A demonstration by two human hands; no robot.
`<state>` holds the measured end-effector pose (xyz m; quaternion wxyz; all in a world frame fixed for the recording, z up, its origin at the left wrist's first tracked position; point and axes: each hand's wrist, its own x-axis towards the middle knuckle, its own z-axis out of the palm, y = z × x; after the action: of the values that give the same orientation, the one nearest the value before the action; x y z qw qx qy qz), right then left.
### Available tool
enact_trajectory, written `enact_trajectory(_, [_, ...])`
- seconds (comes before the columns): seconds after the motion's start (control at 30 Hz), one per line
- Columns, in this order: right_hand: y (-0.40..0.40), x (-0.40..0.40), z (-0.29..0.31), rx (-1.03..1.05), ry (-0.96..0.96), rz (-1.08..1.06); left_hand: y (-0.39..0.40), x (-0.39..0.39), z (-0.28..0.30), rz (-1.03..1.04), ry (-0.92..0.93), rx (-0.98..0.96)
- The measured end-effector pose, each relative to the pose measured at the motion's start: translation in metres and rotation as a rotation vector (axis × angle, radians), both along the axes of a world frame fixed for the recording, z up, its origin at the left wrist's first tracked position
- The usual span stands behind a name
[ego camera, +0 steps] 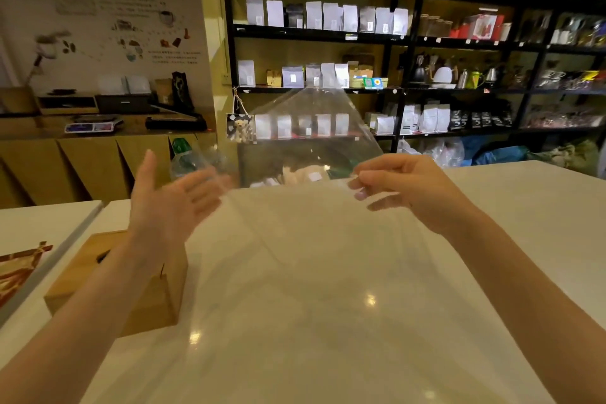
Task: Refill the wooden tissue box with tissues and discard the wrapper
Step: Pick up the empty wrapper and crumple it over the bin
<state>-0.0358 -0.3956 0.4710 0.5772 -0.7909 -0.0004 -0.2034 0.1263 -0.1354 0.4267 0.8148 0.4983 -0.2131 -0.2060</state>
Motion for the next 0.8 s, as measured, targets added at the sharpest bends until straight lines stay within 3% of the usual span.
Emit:
enact_trajectory(0.1, [-0.003,0.009,-0.011,0.273,0.143,0.048,-0.005,-0.007,-0.019,-0.405,0.27,-0.121])
enact_trajectory(0.17, [-0.002,0.015,-0.024,0.358,0.224,0.052,-0.01,-0.018,-0.024,-0.641,0.297,-0.154])
enact_trajectory(0.2, [-0.001,0.018,-0.03,0.396,0.246,0.053,-0.012,-0.023,-0.024,-0.66,0.251,-0.121])
enact_trajectory(0.33, [0.001,0.024,-0.049,0.574,0.264,0.054,-0.022,-0.036,-0.024,-0.278,-0.074,0.268])
enact_trajectory(0.43, [-0.002,0.024,-0.06,0.572,0.334,0.135,-0.02,-0.038,-0.028,-0.165,-0.068,0.28])
enact_trajectory(0.67, [-0.008,0.008,-0.076,0.312,0.411,0.279,0.001,-0.046,-0.027,-0.157,-0.046,0.425])
enact_trajectory(0.8, [0.001,-0.001,-0.085,0.361,0.38,0.315,0.019,-0.059,-0.027,-0.184,-0.028,0.386])
